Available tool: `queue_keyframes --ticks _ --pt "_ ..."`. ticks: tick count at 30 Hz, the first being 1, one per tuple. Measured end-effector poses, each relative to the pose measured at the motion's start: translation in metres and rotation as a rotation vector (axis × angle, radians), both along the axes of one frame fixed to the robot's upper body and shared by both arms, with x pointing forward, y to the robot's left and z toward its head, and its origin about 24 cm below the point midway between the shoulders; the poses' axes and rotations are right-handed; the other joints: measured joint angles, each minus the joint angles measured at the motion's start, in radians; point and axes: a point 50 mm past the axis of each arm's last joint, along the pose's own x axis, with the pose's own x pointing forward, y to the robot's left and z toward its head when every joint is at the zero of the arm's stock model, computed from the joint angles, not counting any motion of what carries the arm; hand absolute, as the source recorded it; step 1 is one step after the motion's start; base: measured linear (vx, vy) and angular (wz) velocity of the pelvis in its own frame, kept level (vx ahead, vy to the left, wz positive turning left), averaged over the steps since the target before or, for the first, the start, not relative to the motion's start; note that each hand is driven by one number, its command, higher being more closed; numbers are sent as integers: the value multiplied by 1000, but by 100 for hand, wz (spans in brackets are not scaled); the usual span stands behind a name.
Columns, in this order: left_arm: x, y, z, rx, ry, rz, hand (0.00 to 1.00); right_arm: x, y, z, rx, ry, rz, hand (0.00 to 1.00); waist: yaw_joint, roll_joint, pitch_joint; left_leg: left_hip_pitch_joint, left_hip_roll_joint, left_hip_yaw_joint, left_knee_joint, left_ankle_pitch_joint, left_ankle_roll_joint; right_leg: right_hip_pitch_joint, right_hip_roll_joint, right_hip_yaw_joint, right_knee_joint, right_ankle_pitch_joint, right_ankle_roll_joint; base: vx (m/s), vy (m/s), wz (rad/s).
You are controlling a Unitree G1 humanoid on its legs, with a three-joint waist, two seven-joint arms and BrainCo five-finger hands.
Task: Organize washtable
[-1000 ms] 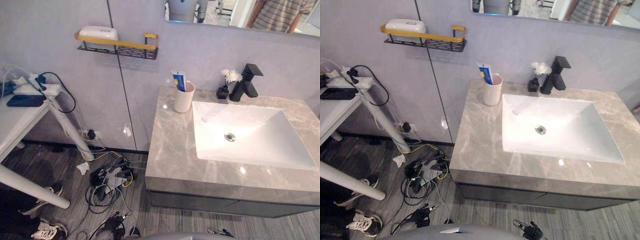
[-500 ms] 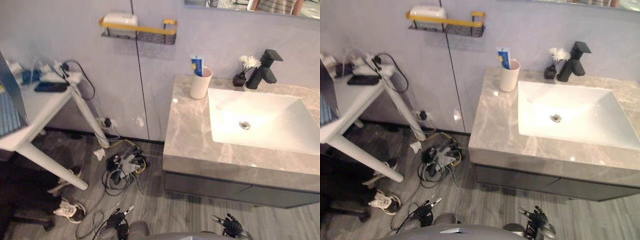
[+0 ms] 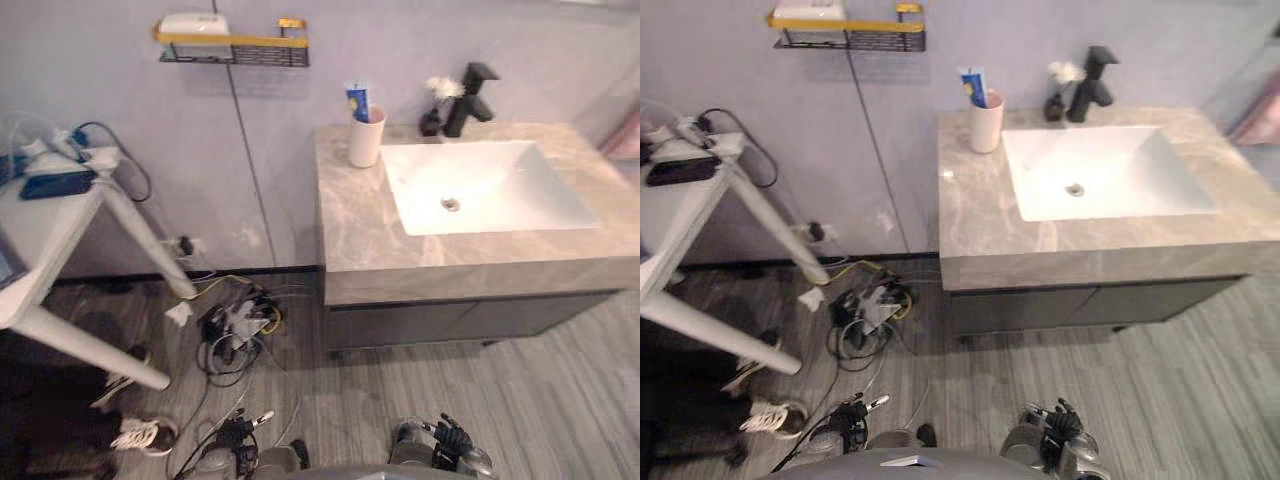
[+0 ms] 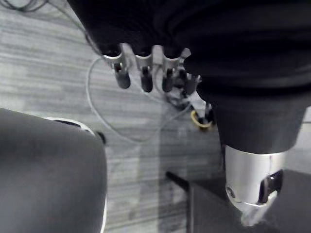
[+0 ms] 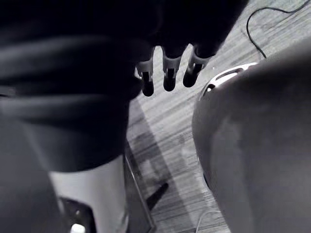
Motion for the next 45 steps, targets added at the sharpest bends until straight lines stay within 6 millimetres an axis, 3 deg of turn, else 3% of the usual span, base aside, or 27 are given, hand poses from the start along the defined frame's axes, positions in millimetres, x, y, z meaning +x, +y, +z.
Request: queue_keyframes --ticks 2,4,5,6,8,11,16,18,21,23,25,27,29,31,32,34,36,38,41,45 --pt "-2 2 0 -2 6 7 0 -6 3 -3 10 26 -2 0 5 -13 -2 23 1 43 -22 7 5 46 1 -52 76 -33 10 -4 45 -86" --pt "-4 2 -1 -14 6 41 0 -9 4 -5 19 50 3 0 30 -10 -21 45 7 162 -64 22 8 130 1 -148 103 -60 14 136 -82 -177" --pt "-7 4 -2 -14 18 55 0 -7 6 -5 28 58 15 0 42 -7 -39 38 9 240 -66 24 7 168 -8 -177 49 -37 18 204 -121 -241" --pt "-8 6 -2 -16 23 72 0 -5 7 -5 33 58 18 0 48 -21 -55 18 4 309 -55 27 3 194 -5 -183 -76 16 47 120 -127 -209" --pt "-7 0 -3 -34 33 71 0 -7 -1 -4 15 62 13 0 57 5 -63 8 7 333 -99 57 -11 202 53 -187 -253 36 68 -37 -131 -158" --pt "4 -13 -2 -63 4 52 0 -25 -9 -7 4 99 -27 0 51 7 -66 5 4 402 -125 80 -21 231 82 -138 -440 62 109 -47 -78 -91" --pt "13 -19 0 -59 -15 -15 0 -30 -6 -8 21 99 -72 0 31 -4 -59 -5 11 400 -128 118 -24 252 112 -132 -522 72 116 -103 -88 -6" --pt "16 -19 1 -56 -23 -22 0 -30 -5 -8 28 92 -103 0 25 -7 -48 -38 47 383 -52 108 -23 254 124 -135 -521 74 112 -155 -127 13" --pt "21 -17 4 -46 -50 -23 0 -29 -10 -7 38 69 -177 0 32 27 9 -120 198 339 249 29 -36 285 189 -109 -520 65 76 -200 -102 -16" --pt "20 -15 5 -43 -69 -4 0 -32 -16 -6 20 75 -188 0 39 42 19 -152 239 250 360 29 -36 298 214 -67 -517 54 66 -214 -128 -56" --pt "17 -18 4 -54 -64 4 0 -41 -25 -6 -2 93 -215 0 57 57 28 -159 165 20 332 -8 -86 295 213 2 -500 52 61 -176 -84 -70" --pt "11 -23 1 -81 -56 33 0 -44 -31 -5 -16 100 -220 0 58 80 34 -131 36 -208 180 -39 -131 254 215 115 -480 55 57 -107 82 -92" --pt "10 -21 1 -94 -59 96 0 -44 -33 -5 -21 96 -216 0 73 83 38 -107 -41 -344 124 -23 -134 206 221 239 -468 56 55 51 205 -155" --pt "4 -18 -1 -106 -53 163 0 -42 -32 -4 -22 92 -201 0 85 82 33 -78 -106 -426 118 -88 -119 168 240 366 -471 57 53 158 205 -163" --pt "1 -14 -1 -104 -55 200 0 -42 -31 -5 -20 92 -201 0 85 83 36 -79 -125 -441 154 -115 -87 152 251 432 -451 65 49 129 165 -112" --pt "-7 -9 -2 -103 -42 250 0 -48 -29 -6 -19 107 -184 0 86 79 31 -55 -106 -357 161 -127 -67 148 255 509 -431 74 60 145 160 -125" --pt "-20 -7 -5 -97 -10 260 0 -52 -28 -6 -20 115 -163 0 79 76 -18 -33 -101 -295 127 -135 -54 135 256 562 -438 76 66 230 124 -108" --pt "-16 -9 -4 -95 -13 225 0 -56 -28 -7 -13 122 -161 0 73 73 -39 -10 -104 -247 89 -123 -29 110 251 598 -442 79 77 286 104 -73" --pt "-12 -14 -5 -96 -8 173 0 -53 -32 -5 -28 120 -120 0 61 74 -51 18 -109 -193 64 -110 -16 92 252 615 -431 79 76 270 65 -74" --pt "-2 -28 -5 -116 -3 92 0 -51 -35 -4 -36 109 -120 0 31 90 -73 60 -112 -120 52 -88 -28 47 264 584 -362 83 70 202 21 -93"
